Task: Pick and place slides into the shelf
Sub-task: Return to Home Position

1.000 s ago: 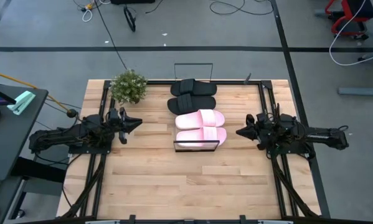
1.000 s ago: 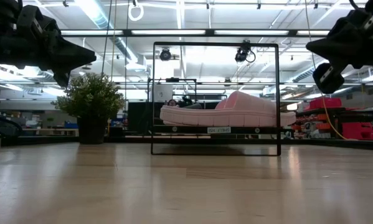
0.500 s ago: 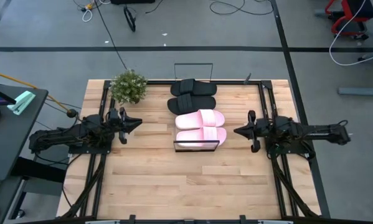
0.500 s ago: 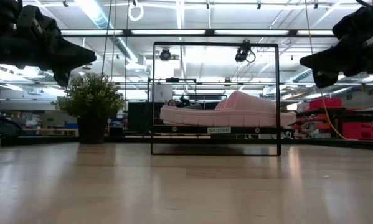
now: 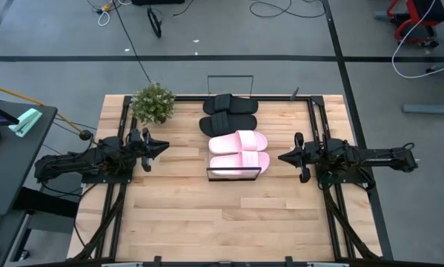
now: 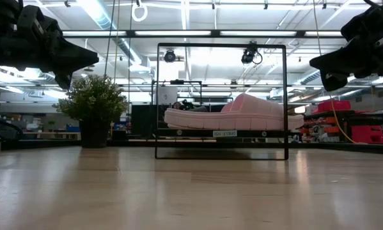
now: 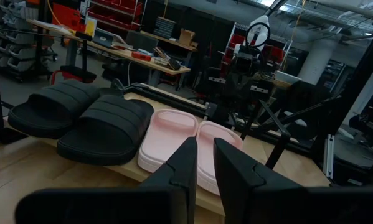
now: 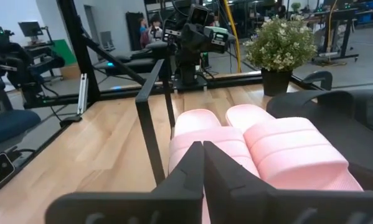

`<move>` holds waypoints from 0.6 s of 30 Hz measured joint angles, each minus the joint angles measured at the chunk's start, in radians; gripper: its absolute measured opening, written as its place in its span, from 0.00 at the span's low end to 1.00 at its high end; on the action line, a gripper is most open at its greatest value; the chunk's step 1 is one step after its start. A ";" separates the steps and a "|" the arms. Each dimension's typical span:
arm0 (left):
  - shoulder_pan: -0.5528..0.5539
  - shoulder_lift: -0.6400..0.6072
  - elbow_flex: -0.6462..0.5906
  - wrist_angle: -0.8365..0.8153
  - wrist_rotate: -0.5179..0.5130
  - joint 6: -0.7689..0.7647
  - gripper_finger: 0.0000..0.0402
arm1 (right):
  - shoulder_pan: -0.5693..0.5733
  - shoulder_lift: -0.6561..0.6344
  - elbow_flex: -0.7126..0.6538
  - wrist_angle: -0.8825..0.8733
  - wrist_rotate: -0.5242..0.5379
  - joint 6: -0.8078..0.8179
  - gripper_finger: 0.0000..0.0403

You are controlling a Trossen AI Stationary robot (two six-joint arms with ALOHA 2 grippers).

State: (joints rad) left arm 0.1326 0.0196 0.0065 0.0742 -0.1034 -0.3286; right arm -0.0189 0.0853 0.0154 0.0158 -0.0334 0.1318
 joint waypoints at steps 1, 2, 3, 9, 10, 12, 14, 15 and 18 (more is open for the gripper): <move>0.000 0.000 0.000 0.000 0.000 0.000 0.15 | 0.000 0.000 0.000 0.000 0.000 0.001 0.01; 0.000 0.000 0.000 0.000 0.000 0.001 0.15 | 0.000 0.000 0.000 0.000 0.000 0.002 0.02; 0.000 0.000 0.000 0.000 0.000 0.000 0.16 | 0.000 0.000 0.000 0.000 0.000 0.002 0.02; 0.000 0.000 0.000 0.000 0.000 0.001 0.16 | 0.000 0.000 0.000 0.000 -0.001 0.003 0.04; 0.000 0.000 0.000 0.000 0.000 0.001 0.16 | 0.000 0.000 0.000 0.000 0.000 0.003 0.04; 0.000 0.000 0.000 0.000 0.000 0.000 0.15 | 0.000 0.001 0.001 -0.001 -0.001 0.003 0.04; 0.000 0.000 0.000 0.000 0.000 0.001 0.14 | 0.000 0.001 0.001 -0.001 -0.001 0.003 0.04; 0.000 0.000 0.000 0.000 0.000 0.000 0.14 | 0.000 0.001 0.001 -0.001 -0.001 0.003 0.04; 0.000 0.000 0.000 0.000 0.000 0.000 0.14 | 0.000 0.001 0.001 -0.001 -0.001 0.003 0.03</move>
State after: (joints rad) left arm 0.1326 0.0193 0.0066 0.0742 -0.1032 -0.3283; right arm -0.0189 0.0860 0.0166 0.0147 -0.0342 0.1349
